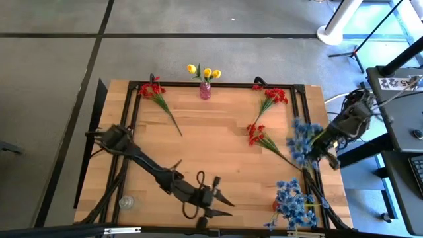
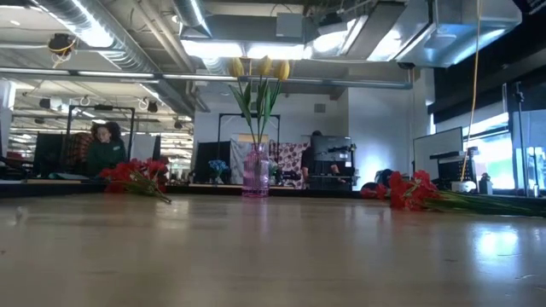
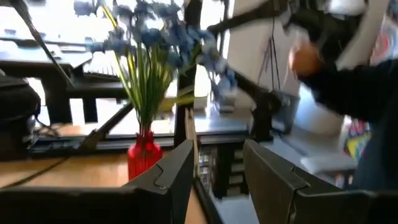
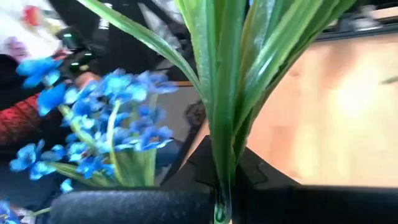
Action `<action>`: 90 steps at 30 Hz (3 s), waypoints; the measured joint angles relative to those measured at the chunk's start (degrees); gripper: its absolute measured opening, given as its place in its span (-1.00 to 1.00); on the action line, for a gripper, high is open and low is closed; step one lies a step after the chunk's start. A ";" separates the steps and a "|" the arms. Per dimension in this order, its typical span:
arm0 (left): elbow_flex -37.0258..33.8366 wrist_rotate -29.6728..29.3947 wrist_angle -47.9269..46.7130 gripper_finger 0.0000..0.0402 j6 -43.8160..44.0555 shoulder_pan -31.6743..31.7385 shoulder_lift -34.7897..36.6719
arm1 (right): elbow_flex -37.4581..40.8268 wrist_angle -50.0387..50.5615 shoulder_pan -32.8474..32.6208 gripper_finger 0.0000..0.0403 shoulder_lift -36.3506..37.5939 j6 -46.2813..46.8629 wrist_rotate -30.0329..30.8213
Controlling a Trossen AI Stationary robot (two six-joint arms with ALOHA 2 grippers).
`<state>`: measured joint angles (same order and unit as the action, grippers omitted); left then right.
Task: Sort flowers into vase by color
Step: Put the blue flowers into the red vase
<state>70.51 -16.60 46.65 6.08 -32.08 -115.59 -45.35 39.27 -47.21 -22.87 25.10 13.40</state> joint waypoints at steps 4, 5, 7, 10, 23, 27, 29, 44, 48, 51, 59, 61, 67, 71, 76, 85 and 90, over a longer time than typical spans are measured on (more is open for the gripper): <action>4.12 -3.30 0.76 -0.33 1.89 0.83 -3.98 | 8.20 -7.08 -2.67 -0.95 0.72 1.36 3.84; 4.96 -3.82 0.71 -0.33 2.38 1.16 -4.84 | 9.93 -8.74 -3.45 -0.95 0.73 1.80 4.55; 6.38 -3.90 1.10 -0.33 2.85 1.93 -6.29 | 12.54 -12.78 -5.38 -0.95 0.65 2.73 4.73; 7.21 -3.91 2.00 -0.33 5.46 3.19 -7.63 | 14.96 -19.22 -9.38 -0.95 0.65 2.93 6.90; 7.24 -3.96 3.26 -0.33 8.80 6.48 -7.91 | 25.80 -50.57 -39.39 -0.95 -0.58 -17.72 35.07; 7.24 -6.30 3.57 -0.33 8.82 6.99 -7.91 | 30.56 -63.66 -38.56 -0.95 -2.79 -23.60 32.77; 7.24 -6.74 3.60 -0.33 8.83 7.20 -7.90 | 32.52 -69.77 -38.56 -0.95 -4.95 -25.92 32.27; 7.24 -6.35 3.36 -0.33 8.88 9.62 -7.89 | 33.69 -95.70 -31.91 -0.95 -25.00 -37.14 31.24; 7.24 -6.29 3.13 -0.33 8.86 9.72 -7.89 | 33.69 -96.22 -28.13 -0.95 -28.04 -34.39 27.67; 7.24 -6.27 2.64 -0.33 8.84 9.22 -7.89 | 33.69 -96.14 -28.25 -0.95 -27.11 -34.53 28.65; 7.24 -6.22 2.29 -0.33 8.81 7.41 -7.89 | 33.67 -95.36 -34.53 -0.95 -20.17 -37.15 29.19; 7.24 -6.23 2.30 -0.33 8.81 7.12 -7.89 | 33.67 -94.61 -36.21 -0.95 -19.74 -37.42 29.55; 7.24 -6.38 2.31 -0.33 8.81 6.86 -7.89 | 33.65 -92.48 -37.15 -0.95 -21.33 -37.40 32.18; 7.24 -6.69 2.30 -0.33 8.82 6.98 -7.89 | 33.65 -92.55 -37.22 -0.95 -20.77 -37.44 32.61; 7.24 -6.73 2.32 -0.33 8.86 6.96 -7.89 | 33.63 -89.30 -37.29 -0.95 -16.39 -36.91 31.79; 7.24 -6.80 2.74 -0.33 8.97 6.94 -7.89 | 33.63 -79.69 -40.95 -0.95 -10.02 -33.75 31.85; 7.24 -6.86 2.74 -0.33 8.91 7.19 -7.87 | 33.63 -80.36 -40.89 -0.95 -12.75 -31.98 29.71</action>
<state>77.76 -23.45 49.39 14.98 -24.89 -123.46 -11.73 -41.09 -88.09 -35.62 -6.87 43.11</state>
